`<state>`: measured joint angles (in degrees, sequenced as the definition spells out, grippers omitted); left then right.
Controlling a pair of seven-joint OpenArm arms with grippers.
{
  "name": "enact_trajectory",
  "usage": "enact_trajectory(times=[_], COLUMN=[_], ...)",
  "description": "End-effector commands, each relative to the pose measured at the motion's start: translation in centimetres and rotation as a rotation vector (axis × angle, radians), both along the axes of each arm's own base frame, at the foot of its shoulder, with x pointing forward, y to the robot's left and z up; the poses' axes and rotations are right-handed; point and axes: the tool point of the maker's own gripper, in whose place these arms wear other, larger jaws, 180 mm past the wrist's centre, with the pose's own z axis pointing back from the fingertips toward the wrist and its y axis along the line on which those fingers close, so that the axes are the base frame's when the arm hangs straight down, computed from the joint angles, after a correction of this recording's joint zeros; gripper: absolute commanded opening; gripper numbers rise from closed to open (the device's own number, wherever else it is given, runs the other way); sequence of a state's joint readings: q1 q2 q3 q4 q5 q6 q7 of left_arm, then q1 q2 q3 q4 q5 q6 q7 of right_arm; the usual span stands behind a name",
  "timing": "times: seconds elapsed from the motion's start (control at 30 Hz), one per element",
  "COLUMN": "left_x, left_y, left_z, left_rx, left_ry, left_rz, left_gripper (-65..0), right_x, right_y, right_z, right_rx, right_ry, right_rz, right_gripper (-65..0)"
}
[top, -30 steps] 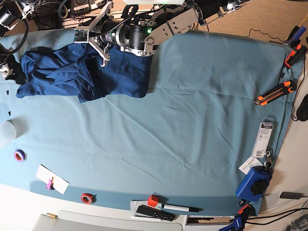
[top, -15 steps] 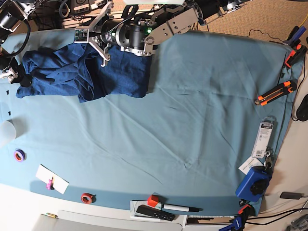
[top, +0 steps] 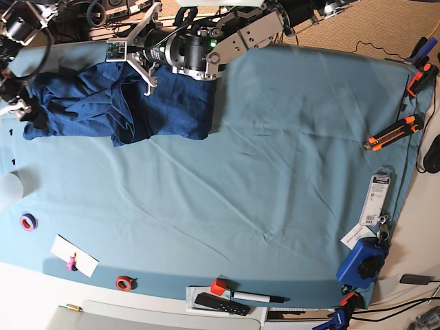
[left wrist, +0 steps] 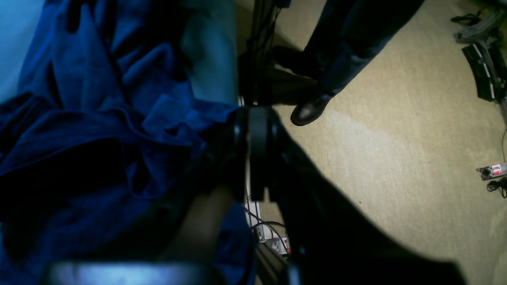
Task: Layout the t-shirt on the table in an organized manner, then fold the t-shirt properly
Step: 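Grasp the folded blue t-shirt bundle with both grippers and lift it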
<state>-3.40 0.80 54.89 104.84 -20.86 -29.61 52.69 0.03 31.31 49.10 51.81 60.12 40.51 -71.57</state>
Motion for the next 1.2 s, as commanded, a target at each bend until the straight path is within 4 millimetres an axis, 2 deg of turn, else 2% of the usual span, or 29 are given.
enact_trajectory(times=[0.0, 0.1, 0.13, 0.17, 0.27, 0.3, 0.47, 0.57, 0.7, 0.97, 1.07, 1.17], left_x=[0.0, 0.1, 0.1, 0.2, 0.4, 0.6, 2.3, 4.1, 6.5, 10.1, 11.2, 11.9], left_y=[-0.8, -0.8, -0.8, -0.8, -0.7, -0.7, 0.0, 0.7, 1.8, 3.9, 4.7, 6.0], left_z=[1.8, 1.8, 1.8, 1.7, 1.7, 1.7, 1.4, 1.2, 0.6, 0.4, 0.4, -0.4], left_rx=[-0.063, -0.062, -0.061, -0.058, -0.058, -0.057, -0.038, -0.022, 0.012, 0.018, 0.018, 0.041], left_ry=[-0.003, -0.003, -0.006, -0.012, -0.009, -0.010, -0.007, 0.009, 0.031, 0.045, 0.047, 0.043], left_rz=[-0.003, -0.003, -0.002, 0.001, 0.011, 0.016, 0.068, 0.139, 0.237, 0.358, 0.395, 0.421], left_gripper=[-63.6, -63.6, -63.6, -63.6, -63.6, -63.6, -63.6, -63.6, -63.6, -63.6, -63.6, -63.6], right_x=[-1.8, -1.7, -1.6, -1.6, -0.8, -0.3, 2.1, 2.5, 3.1, 3.6, 3.0, 2.2], right_y=[0.7, 1.1, 1.1, 1.1, 0.8, 0.4, -0.6, -0.3, 1.0, 6.3, 9.3, 13.1], right_z=[-1.8, -1.6, -1.4, -1.0, 0.9, 1.9, 7.7, 8.7, 9.3, 9.4, 9.6, 10.0], right_rx=[0.005, 0.025, 0.028, 0.033, 0.060, 0.066, 0.126, 0.105, 0.088, 0.086, 0.047, 0.001], right_ry=[0.127, 0.114, 0.108, 0.100, 0.031, -0.010, -0.249, -0.280, -0.312, -0.384, -0.386, -0.379], right_rz=[0.043, 0.049, 0.056, 0.066, 0.068, 0.063, 0.040, 0.060, 0.090, 0.163, 0.240, 0.361], right_gripper=[-20.0, -20.8, -24.4, -31.1, -59.5, -64.9, -65.0, -65.0, -65.0, -65.0, -65.0, -65.0])
